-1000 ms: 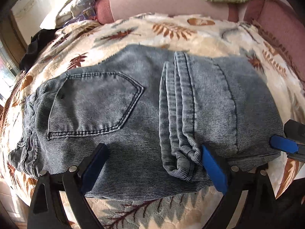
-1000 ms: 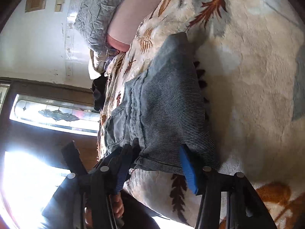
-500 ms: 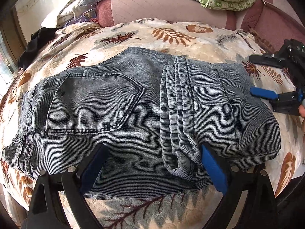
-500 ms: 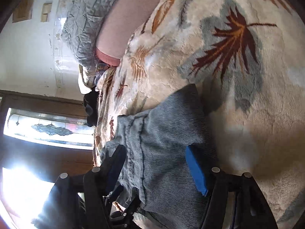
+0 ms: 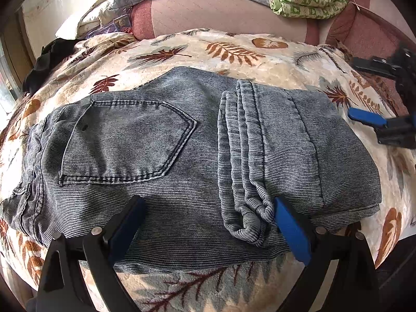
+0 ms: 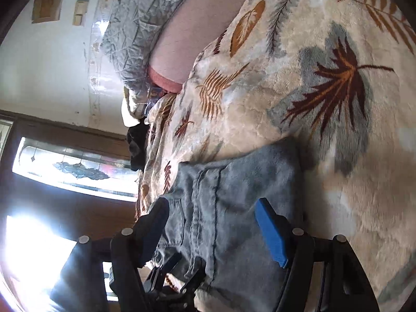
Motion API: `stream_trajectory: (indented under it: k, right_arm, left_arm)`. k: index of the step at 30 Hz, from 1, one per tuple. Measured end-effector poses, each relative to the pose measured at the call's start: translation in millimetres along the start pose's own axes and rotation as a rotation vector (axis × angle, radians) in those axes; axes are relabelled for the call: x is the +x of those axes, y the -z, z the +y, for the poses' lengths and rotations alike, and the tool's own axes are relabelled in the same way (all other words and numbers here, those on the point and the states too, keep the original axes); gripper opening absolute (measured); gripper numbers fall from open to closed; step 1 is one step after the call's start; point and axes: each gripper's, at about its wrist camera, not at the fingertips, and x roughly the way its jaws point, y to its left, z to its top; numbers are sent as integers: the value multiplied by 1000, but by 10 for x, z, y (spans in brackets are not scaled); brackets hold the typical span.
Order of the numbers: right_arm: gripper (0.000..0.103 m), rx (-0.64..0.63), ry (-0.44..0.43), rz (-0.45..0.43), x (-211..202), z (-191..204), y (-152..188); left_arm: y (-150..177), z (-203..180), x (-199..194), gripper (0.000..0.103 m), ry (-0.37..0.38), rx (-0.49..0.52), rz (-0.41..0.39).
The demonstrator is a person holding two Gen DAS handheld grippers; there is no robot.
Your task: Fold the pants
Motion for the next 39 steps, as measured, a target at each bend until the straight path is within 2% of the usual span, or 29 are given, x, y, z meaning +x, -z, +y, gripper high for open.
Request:
stream_trajectory:
  k: [3, 5, 6, 8, 12, 13, 14, 16, 18, 20, 21, 24, 27, 30, 33, 36, 39]
  right_arm:
    - [74, 3, 0, 34, -55, -54, 422]
    - [75, 26, 42, 80, 53, -230, 633]
    - [74, 26, 16, 67, 55, -286, 677]
    - [75, 44, -6, 38, -27, -253, 674]
    - [75, -67, -54, -25, -223, -8, 747]
    - [77, -80, -64, -20, -224, 0, 777]
    - [83, -78, -57, -11, -191, -36, 811]
    - [86, -33, -3, 56, -7, -219, 864]
    - [86, -30, -20, 12, -63, -218, 871]
    - [86, -66, -39, 1, -127, -119, 864]
    - [86, -88, -26, -26, -180, -79, 872]
    - [86, -127, -28, -63, -253, -12, 903]
    - [86, -190, 3, -74, -248, 99, 949]
    - [86, -229, 5, -30, -134, 191, 994]
    - [86, -228, 137, 38, 115, 78, 1034]
    - [86, -235, 142, 10, 85, 135, 1034]
    - [86, -210, 146, -18, 74, 118, 1011]
  left_arm:
    - [1, 0, -3, 98, 0, -2, -1]
    - [0, -2, -3, 98, -1, -2, -1]
    - [-4, -4, -2, 98, -2, -1, 1]
    - [-21, 20, -23, 98, 11, -10, 1]
    - [-39, 168, -161, 98, 83, -115, -18]
    - [-30, 205, -215, 98, 92, -145, -35]
    - [-17, 241, -264, 98, 98, -171, -53]
    - [5, 280, -300, 98, 94, -199, -56]
    - [19, 273, -243, 98, 79, -180, -2]
    - [39, 245, -255, 98, 50, -131, 6]
    - [53, 248, -304, 98, 29, -128, -2]
    - [110, 339, -543, 98, 71, -163, -84]
    - [181, 508, -695, 98, 68, -214, -129]
    - [259, 780, -754, 98, 57, -306, -152]
    - [348, 1142, -783, 98, 80, -440, -151]
    - [490, 1563, -851, 98, 122, -602, -172]
    - [676, 1987, -809, 98, 226, -795, -171]
